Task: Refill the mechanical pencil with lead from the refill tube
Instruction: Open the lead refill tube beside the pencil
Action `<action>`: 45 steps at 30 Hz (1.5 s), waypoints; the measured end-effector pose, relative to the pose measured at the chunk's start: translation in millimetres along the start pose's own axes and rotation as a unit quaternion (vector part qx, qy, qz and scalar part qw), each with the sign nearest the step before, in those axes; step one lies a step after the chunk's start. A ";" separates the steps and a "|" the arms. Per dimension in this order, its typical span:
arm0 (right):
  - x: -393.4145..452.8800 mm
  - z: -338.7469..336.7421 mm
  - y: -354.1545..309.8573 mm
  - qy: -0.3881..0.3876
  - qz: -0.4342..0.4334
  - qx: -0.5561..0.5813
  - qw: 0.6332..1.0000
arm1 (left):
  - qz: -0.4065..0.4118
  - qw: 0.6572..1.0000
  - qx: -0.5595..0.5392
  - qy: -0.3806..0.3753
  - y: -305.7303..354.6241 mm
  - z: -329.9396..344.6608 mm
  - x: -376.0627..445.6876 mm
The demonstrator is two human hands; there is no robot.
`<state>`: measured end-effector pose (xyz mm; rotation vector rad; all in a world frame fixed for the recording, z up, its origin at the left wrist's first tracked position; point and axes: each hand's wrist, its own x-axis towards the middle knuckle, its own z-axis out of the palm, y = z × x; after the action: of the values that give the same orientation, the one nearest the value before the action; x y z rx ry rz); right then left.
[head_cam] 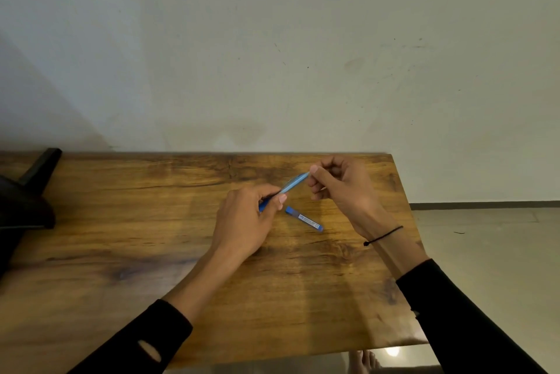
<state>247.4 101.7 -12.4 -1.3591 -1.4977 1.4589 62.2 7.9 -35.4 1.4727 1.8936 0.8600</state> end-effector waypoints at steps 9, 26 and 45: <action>10.8 -47.2 17.3 -0.016 0.103 -0.268 0.958 | -0.005 0.992 0.117 0.044 -19.0 2.5 7.2; -8.3 -18.6 -4.2 -0.007 0.014 -0.331 0.943 | -0.011 0.988 0.146 0.055 -21.3 8.4 10.7; -45.7 38.9 3.6 0.053 -0.183 -0.495 0.847 | -0.058 0.986 -0.150 -0.034 0.6 -3.1 13.5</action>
<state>224.0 46.4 -13.4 -1.5003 -2.4047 0.2944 57.2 20.7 -33.8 1.1834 1.6966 0.9785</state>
